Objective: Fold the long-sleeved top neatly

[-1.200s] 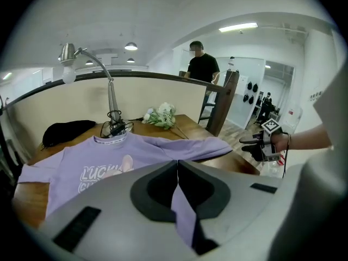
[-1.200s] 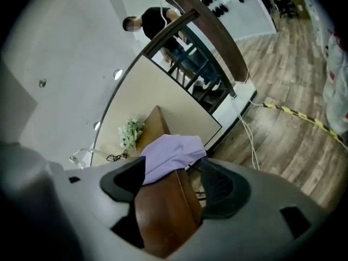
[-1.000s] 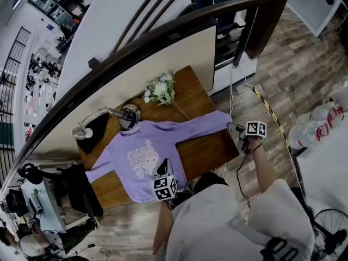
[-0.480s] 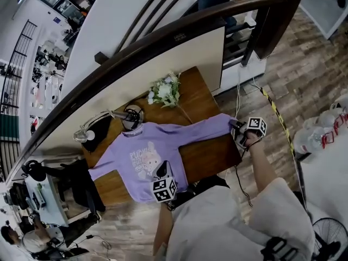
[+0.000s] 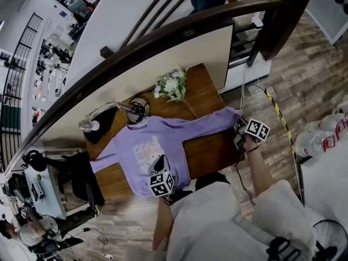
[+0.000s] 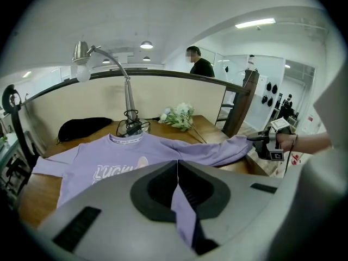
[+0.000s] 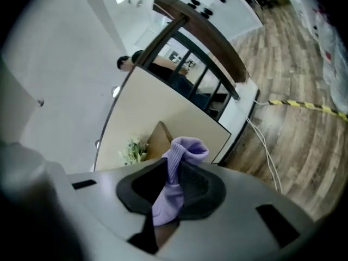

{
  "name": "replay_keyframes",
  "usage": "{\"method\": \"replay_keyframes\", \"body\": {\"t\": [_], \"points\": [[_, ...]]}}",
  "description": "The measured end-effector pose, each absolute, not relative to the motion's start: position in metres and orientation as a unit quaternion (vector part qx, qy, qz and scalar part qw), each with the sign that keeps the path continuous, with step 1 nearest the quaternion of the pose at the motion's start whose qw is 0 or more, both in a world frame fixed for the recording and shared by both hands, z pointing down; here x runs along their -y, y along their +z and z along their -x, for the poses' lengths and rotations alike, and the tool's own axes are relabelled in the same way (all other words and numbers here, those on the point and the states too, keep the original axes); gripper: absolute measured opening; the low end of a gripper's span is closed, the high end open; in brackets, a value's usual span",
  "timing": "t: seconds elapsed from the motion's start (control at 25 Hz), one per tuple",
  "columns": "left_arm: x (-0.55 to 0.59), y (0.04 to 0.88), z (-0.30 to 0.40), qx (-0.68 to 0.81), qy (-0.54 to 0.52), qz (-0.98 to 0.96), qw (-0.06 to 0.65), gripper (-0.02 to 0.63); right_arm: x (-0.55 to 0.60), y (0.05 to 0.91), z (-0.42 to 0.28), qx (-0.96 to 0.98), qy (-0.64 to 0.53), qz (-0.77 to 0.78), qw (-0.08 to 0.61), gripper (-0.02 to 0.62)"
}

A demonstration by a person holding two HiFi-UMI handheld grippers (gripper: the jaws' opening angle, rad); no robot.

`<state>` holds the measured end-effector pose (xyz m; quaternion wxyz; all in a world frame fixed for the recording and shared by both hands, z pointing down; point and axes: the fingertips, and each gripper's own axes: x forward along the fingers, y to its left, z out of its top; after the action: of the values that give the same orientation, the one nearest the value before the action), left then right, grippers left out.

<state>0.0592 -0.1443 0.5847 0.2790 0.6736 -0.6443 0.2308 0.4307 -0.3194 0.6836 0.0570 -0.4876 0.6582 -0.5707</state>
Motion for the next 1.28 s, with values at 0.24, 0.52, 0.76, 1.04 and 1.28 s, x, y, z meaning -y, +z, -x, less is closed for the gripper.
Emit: {"method": "replay_keyframes", "body": {"t": [0.24,0.52,0.76,1.04,1.28], "points": [[0.133,0.579,-0.032,0.652,0.216,-0.672,0.278,0.023,0.313,0.614,-0.386,-0.746,-0.404,0.529,-0.027,0.069],[0.127,0.581,0.016,0.646,0.191,-0.688,0.271,0.023,0.289,0.552,-0.315,-0.782,-0.318,0.533,-0.052,0.069],[0.110,0.575,0.077,0.639,0.165,-0.701,0.270,0.023,0.268,0.522,-0.248,-0.785,-0.269,0.553,-0.072,0.069],[0.086,0.566,0.164,0.649,0.142,-0.698,0.268,0.023,0.244,0.503,-0.146,-0.796,-0.229,0.549,-0.108,0.069],[0.072,0.575,0.225,0.653,0.129,-0.695,0.271,0.023,0.233,0.503,-0.054,-0.816,-0.175,0.528,-0.155,0.069]]}}
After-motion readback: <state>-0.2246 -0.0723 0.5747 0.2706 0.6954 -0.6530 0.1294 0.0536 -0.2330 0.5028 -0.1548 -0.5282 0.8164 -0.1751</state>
